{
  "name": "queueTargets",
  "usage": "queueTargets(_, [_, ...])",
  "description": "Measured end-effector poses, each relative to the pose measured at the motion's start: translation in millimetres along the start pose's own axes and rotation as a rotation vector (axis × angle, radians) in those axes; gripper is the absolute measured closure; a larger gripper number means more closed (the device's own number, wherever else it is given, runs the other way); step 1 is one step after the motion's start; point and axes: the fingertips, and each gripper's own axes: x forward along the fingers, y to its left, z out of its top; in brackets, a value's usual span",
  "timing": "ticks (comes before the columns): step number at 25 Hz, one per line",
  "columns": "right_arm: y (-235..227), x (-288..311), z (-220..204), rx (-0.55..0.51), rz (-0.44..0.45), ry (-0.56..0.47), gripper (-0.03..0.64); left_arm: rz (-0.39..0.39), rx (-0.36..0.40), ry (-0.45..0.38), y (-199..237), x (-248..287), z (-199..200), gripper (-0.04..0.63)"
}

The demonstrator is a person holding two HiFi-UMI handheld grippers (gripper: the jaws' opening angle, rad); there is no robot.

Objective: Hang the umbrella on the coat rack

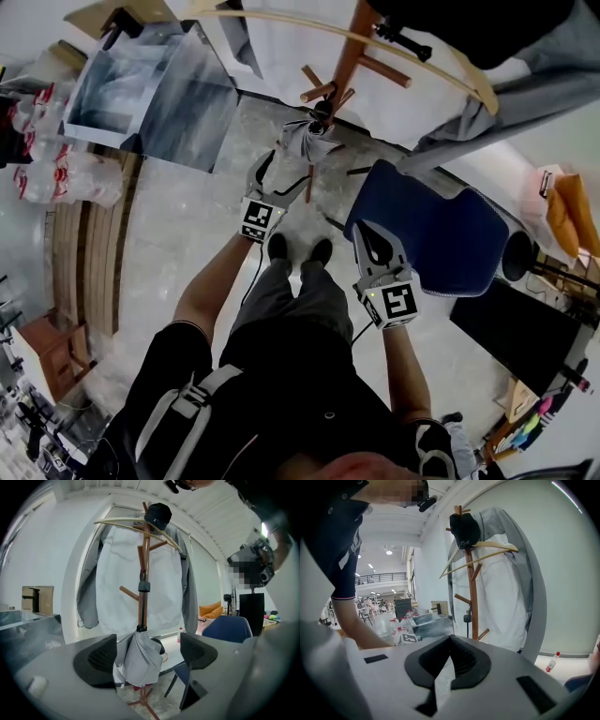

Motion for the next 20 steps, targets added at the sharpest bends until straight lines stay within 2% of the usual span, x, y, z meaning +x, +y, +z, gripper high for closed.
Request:
queueTargets(3, [-1,-6,6,-0.002,-0.012,-0.002,0.614,-0.012,0.006,-0.028,-4,-13,21,0.214])
queueTargets(10, [-10,-16,26,-0.005,-0.035,-0.085,0.614,0.009,-0.003,-0.106,-4,-45,72,0.346])
queueTargets(12, [-11,-19,33,-0.011,-0.034,-0.097,0.614,0.013,-0.008,-0.088,-5,-55,84,0.375])
queueTargets(16, [-11,-26,46,-0.022,-0.035,-0.113,0.614,0.018,-0.031,-0.184,-9,-71,123,0.432])
queueTargets(20, [-7,-32,60,-0.031,-0.029,-0.115,0.614,0.02,-0.038,-0.204,-14,-88,153,0.49])
